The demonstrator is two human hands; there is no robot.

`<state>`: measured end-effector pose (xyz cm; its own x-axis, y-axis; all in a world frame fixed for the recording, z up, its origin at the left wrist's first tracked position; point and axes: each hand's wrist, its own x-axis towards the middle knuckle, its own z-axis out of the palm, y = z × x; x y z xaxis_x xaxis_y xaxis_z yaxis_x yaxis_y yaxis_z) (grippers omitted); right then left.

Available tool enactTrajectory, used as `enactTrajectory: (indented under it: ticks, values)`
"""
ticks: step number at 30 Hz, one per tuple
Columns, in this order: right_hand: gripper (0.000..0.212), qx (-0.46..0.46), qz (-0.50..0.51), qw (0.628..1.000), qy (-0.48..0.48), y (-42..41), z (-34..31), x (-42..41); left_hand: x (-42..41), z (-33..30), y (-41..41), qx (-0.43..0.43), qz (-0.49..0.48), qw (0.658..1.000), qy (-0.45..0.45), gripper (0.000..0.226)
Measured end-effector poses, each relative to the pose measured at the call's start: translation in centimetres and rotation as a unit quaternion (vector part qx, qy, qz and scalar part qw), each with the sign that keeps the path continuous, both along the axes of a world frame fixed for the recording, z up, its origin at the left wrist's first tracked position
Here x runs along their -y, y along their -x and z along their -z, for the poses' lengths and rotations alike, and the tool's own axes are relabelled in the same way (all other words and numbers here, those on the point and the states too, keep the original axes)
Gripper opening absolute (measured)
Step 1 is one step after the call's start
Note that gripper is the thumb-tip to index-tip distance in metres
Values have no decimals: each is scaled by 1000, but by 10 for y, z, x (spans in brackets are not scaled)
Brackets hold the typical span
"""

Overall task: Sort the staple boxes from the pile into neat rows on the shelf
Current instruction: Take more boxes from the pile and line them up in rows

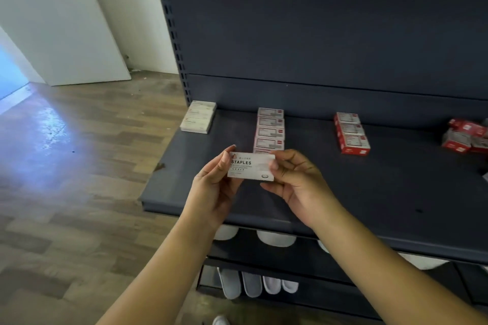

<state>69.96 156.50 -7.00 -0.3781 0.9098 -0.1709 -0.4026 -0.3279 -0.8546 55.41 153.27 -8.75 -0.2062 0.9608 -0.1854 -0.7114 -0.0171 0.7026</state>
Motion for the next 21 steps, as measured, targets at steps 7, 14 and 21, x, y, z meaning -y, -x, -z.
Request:
enactTrajectory:
  ticks: [7,14,21]
  values:
    - [11,56,29,997,41,66,10,-8,0,15,71,-282,-79,956,29,21]
    - [6,80,57,993,69,100,27,-18,-18,46,110,-802,-63,546,-233,52]
    - [5,106,44,991,63,124,34,-32,-34,43,128,-832,-47,503,-228,37]
